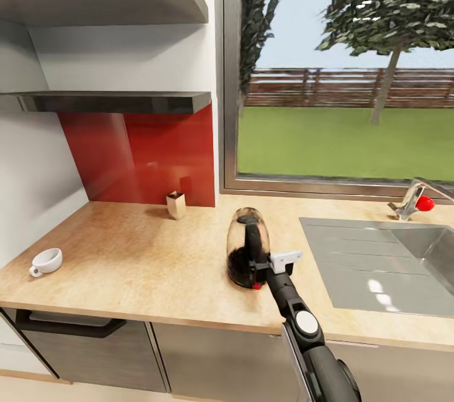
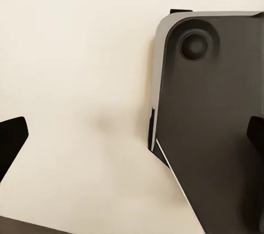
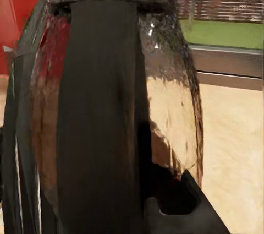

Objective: Set up a coffee station on the kitchen countertop: keep the coffee maker on the countertop, move the bottle of coffee from the kitchen shelf to the counter next to the coffee maker, place a paper coffee filter on top of the coffee maker, put the saucer next to the coffee maker with the coffee cup on the saucer, and place the electric kettle next to the coffee maker.

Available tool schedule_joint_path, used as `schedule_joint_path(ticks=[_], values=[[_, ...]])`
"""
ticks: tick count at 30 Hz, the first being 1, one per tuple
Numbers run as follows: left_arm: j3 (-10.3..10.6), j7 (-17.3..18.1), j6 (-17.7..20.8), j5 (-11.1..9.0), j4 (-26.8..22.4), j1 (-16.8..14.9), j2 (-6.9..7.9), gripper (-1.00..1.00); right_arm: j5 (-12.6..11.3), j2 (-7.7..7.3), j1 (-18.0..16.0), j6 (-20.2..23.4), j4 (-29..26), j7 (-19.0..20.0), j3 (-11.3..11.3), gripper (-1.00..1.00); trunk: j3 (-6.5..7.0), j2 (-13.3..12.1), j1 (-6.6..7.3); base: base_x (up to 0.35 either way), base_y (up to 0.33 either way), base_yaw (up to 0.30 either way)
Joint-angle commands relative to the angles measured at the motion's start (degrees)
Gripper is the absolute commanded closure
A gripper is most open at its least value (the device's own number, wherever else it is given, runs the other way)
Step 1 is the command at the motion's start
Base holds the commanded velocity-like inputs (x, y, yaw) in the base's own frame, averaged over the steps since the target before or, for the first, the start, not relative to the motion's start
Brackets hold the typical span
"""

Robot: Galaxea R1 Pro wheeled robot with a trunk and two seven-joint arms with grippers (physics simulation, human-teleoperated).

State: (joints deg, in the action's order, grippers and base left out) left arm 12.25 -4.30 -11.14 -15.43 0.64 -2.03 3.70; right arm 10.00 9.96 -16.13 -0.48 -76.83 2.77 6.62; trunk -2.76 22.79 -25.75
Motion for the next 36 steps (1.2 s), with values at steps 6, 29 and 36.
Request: schedule_joint_path(ticks=[6, 29, 36], values=[[0.5, -0.2, -0.1, -0.5, 0.1, 0.0, -0.01, -1.0, 0.5, 0.04, -0.1, 0.1, -7.2, 0.2, 0.1, 1.0, -0.13, 0.1, -0.04, 0.0, 0.0, 0.0], [0.5, -0.3, -0.2, -0.5, 0.0, -0.1, -0.03, -1.0, 0.4, 0.04, 0.0, 0.1, -9.2, 0.1, 0.0, 1.0, -0.13, 0.1, -0.04, 0.0, -0.027, -0.003], [0.5, -0.3, -0.1, -0.6, 0.0, -0.1, 0.07, -1.0, 0.5, 0.04, 0.0, 0.2, -9.5, 0.1, -0.9, 1.0, -0.08, 0.1, -0.04, 0.0, -0.266, -0.073]])
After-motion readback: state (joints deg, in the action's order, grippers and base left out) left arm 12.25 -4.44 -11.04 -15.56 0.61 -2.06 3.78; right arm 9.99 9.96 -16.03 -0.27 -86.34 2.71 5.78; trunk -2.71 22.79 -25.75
